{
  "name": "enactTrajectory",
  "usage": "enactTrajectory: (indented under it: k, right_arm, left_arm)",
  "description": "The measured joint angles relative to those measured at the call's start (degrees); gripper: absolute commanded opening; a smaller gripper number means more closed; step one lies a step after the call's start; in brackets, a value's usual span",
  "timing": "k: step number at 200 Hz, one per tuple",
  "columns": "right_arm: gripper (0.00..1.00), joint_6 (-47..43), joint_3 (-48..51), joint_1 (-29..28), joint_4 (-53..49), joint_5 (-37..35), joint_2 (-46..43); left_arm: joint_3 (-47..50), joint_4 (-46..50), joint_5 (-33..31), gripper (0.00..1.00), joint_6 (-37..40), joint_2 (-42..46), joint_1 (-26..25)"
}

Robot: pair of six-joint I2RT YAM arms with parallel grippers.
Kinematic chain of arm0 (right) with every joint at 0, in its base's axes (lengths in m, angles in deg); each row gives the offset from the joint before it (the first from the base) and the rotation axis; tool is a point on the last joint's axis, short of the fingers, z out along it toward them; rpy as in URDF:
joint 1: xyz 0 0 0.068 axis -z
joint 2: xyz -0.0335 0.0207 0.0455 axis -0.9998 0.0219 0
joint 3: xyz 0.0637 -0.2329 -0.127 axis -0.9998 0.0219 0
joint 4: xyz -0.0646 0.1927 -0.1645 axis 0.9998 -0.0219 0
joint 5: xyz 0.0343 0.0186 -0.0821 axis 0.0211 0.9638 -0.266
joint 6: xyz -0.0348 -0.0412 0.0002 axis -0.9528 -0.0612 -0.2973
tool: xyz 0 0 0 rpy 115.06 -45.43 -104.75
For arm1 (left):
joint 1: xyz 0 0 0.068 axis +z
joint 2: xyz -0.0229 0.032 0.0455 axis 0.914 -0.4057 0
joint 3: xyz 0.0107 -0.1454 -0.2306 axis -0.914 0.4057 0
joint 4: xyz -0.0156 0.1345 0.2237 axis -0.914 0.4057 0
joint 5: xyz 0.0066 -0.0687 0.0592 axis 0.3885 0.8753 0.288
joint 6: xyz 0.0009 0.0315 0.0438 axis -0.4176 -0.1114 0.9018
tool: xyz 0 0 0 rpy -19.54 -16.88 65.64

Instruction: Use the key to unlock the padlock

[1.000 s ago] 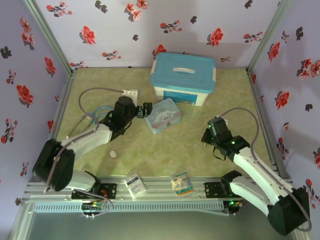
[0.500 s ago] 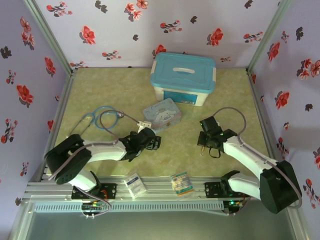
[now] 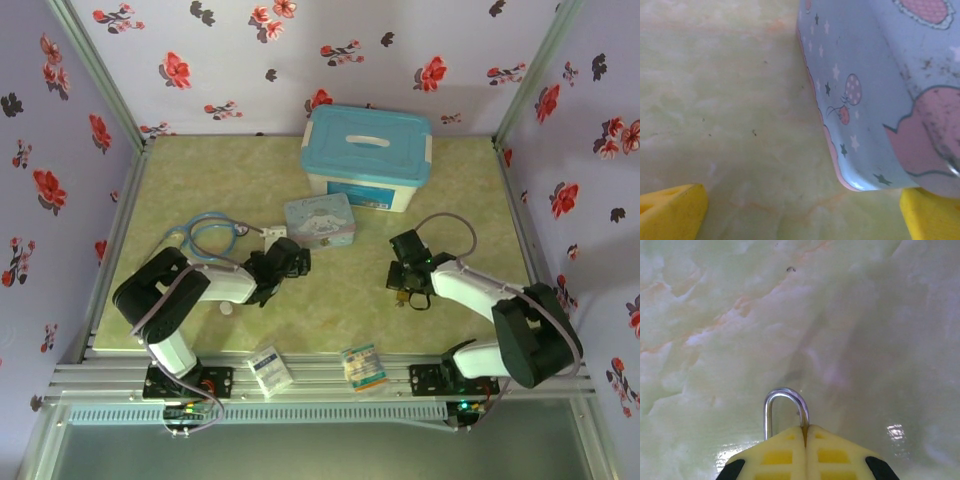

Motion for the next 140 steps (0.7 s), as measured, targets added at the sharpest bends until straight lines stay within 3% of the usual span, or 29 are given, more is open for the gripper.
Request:
enactTrajectory:
  k: [23, 41, 67, 86, 114, 140]
  right_arm:
    - [0.24, 0.0, -0.3, 0.0, 0.0, 0.0, 0.3]
    - [0.44, -0.9, -1.2, 0.0, -1.3, -0.3, 0.2]
    - [0.64, -1.8, -2.8, 0.0, -3.4, -2.5, -3.1]
    - [0.98, -3.0, -4.4, 0.3, -4.8, -5.9, -8.2]
    - [0.99, -7.7, -7.4, 3.9, -3.0, -14.2, -12.6]
    - [0.99, -14.4, -4.7, 10.1, 6.1, -22.1, -13.5]
  left_arm:
    - [0.6, -1.4, 0.9, 1.0, -0.2, 0.3, 0.8]
    - [2.0, -1.4, 1.1, 1.0, -0.3, 2.2, 1.2]
    - [5.8, 1.3, 1.0, 1.0, -0.5, 11.3, 1.4]
    - [8.0, 4.4, 0.6, 1.0, -0.4, 21.7, 1.7]
    - [9.0, 9.4, -0.7, 1.0, 2.8, 36.5, 6.3]
    - [9.2, 10.8, -5.5, 1.0, 13.1, 42.8, 12.3]
